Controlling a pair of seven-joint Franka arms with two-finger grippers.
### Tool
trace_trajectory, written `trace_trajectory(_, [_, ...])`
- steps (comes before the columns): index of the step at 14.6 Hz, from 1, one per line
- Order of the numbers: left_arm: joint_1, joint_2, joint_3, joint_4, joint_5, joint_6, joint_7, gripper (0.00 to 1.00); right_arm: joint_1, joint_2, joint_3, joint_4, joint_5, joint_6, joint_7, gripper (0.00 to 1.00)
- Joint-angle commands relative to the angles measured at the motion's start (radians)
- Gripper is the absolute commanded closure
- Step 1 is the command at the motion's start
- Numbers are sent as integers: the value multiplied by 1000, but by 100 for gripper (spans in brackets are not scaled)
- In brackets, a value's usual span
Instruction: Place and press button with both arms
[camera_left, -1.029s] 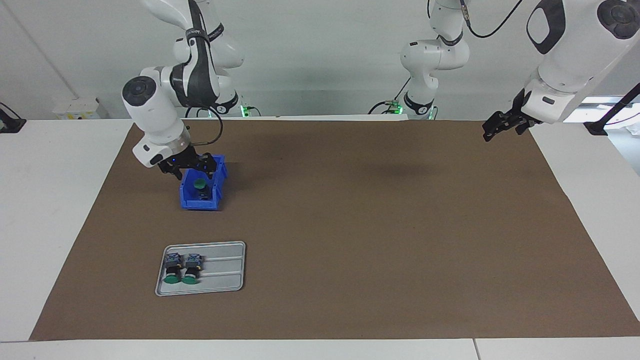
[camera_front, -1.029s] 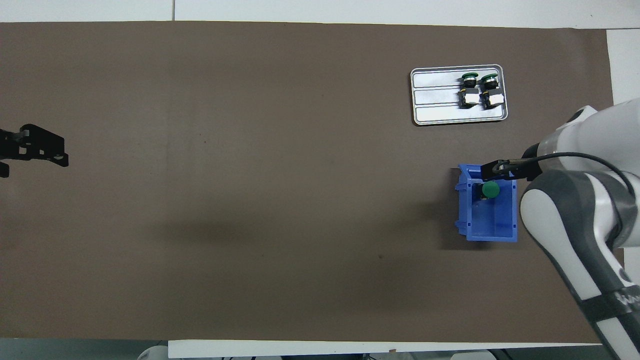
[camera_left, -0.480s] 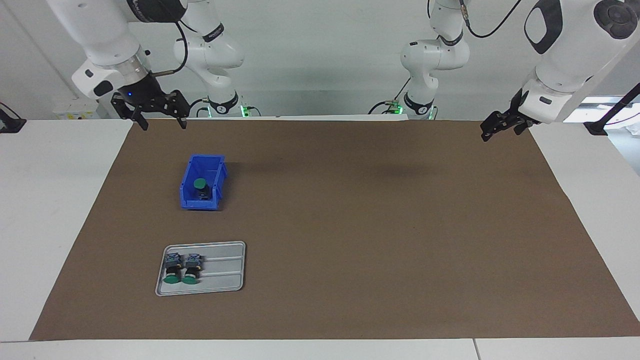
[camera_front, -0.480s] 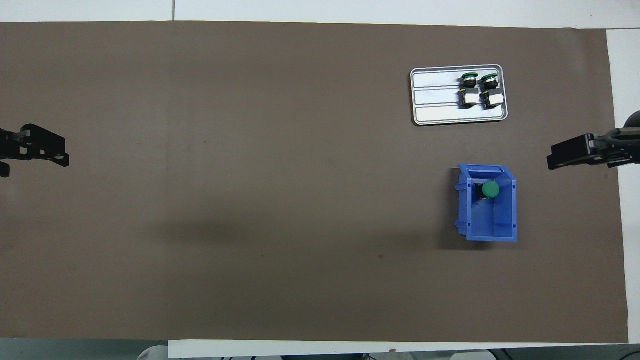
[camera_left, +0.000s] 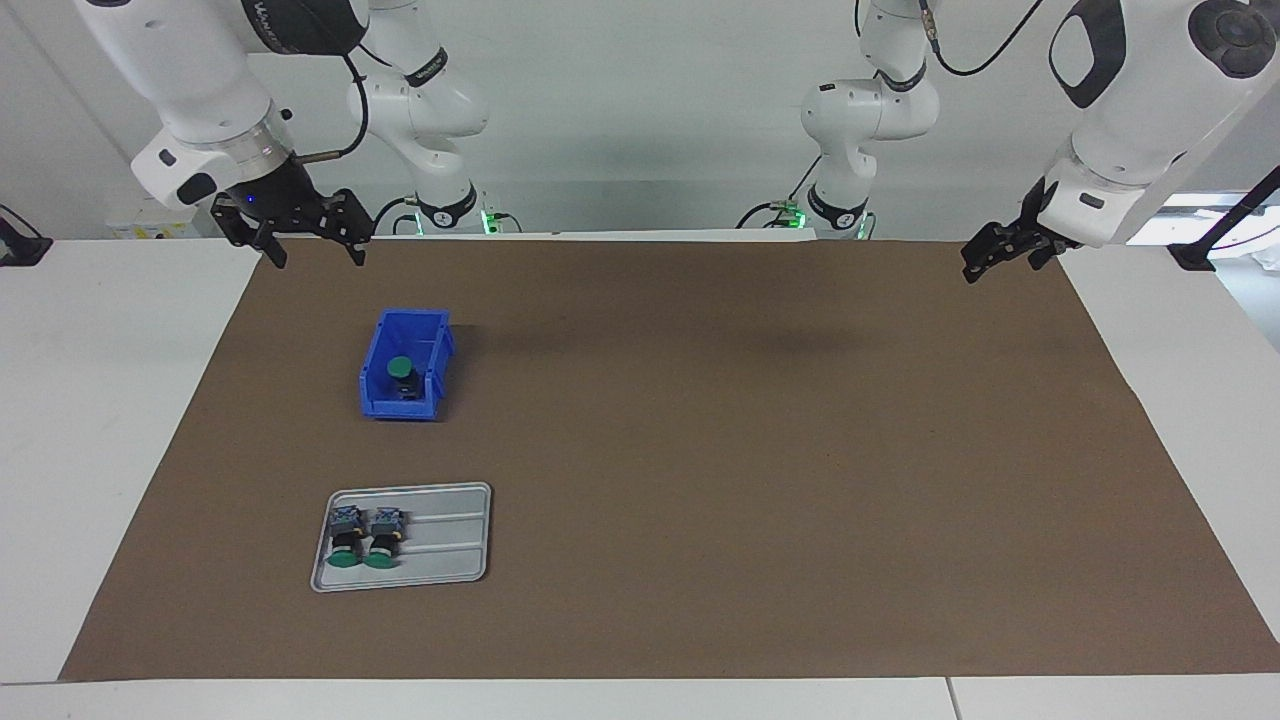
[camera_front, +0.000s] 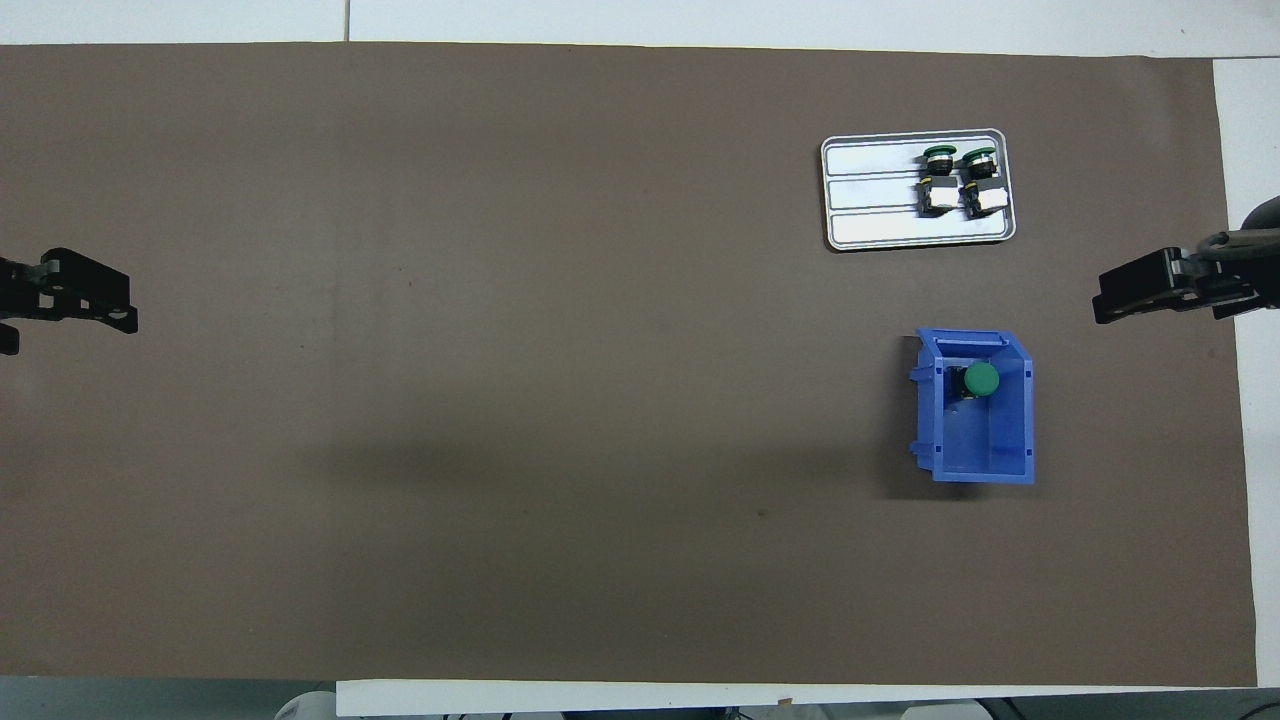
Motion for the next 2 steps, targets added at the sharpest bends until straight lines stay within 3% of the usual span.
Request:
trace_trajectory(1, [-6,-25,6,-28,-5,19,0,0,-6,10,8,25,-10,-21,-21,1])
trace_trajectory(2, [-6,-25,6,-28,-5,19,1,0,-6,10,8,25,-10,-21,-23,1])
